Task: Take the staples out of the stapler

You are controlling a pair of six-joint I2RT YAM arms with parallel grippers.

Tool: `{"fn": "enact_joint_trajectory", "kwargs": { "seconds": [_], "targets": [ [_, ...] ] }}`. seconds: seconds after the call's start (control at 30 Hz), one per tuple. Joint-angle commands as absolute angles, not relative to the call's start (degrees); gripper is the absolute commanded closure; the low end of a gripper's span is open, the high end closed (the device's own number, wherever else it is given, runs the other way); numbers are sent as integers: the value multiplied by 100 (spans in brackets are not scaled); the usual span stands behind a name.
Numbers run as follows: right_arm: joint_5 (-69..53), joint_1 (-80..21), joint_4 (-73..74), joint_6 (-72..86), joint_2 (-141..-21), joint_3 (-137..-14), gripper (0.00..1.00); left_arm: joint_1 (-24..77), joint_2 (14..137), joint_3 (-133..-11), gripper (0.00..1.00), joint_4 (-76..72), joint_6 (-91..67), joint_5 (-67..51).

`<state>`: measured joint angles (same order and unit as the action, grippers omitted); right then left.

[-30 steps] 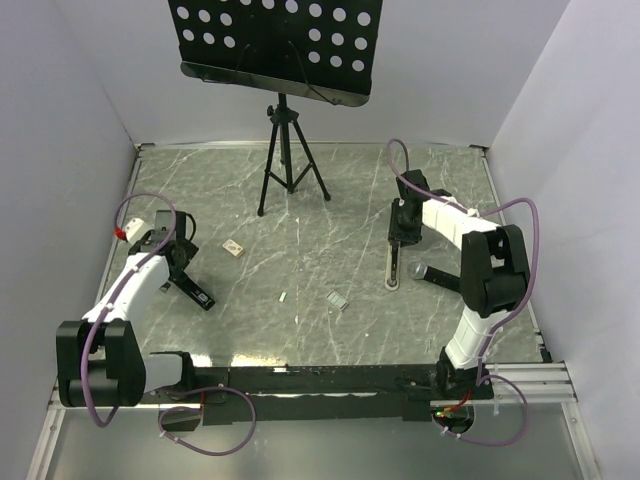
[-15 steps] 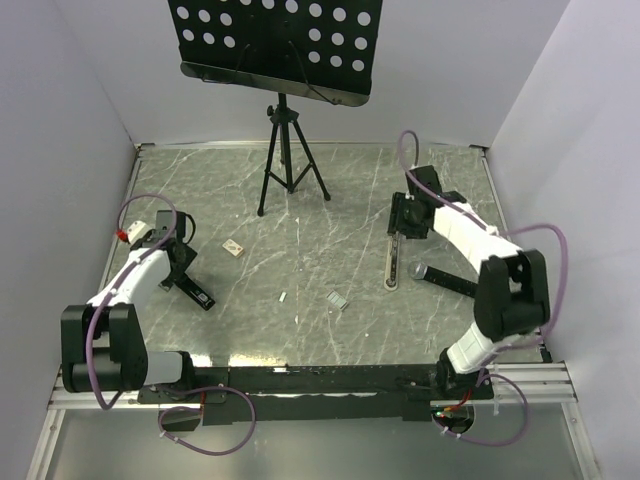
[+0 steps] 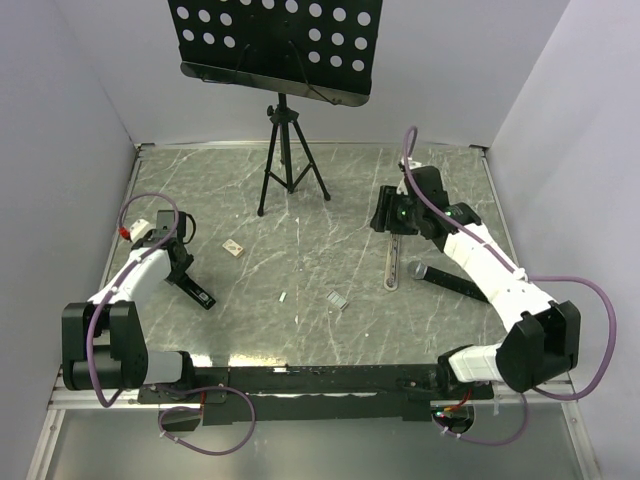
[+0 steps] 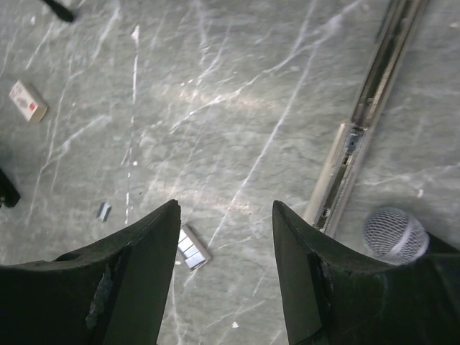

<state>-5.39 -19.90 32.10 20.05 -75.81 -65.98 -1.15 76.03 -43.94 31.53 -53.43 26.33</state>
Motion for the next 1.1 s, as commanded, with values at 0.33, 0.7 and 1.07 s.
{"fn": "enact_joint_trajectory", "kwargs": {
  "seconds": [0.33,0.7,1.07],
  "targets": [
    [-1677,-2882,2357,1898,-6733,-6075,34,-123,6789,-4001,99,2173,-3570,654],
    [-3823,-3761,132,1803,-6995,-5361,21,-44,4623,-3621,99,1441,-2717,-2732],
    [-4270,-4139,-527,1442,-8224,-5774,15,298,4395,-3797,99,1503,-2285,-3830]
  ]
}}
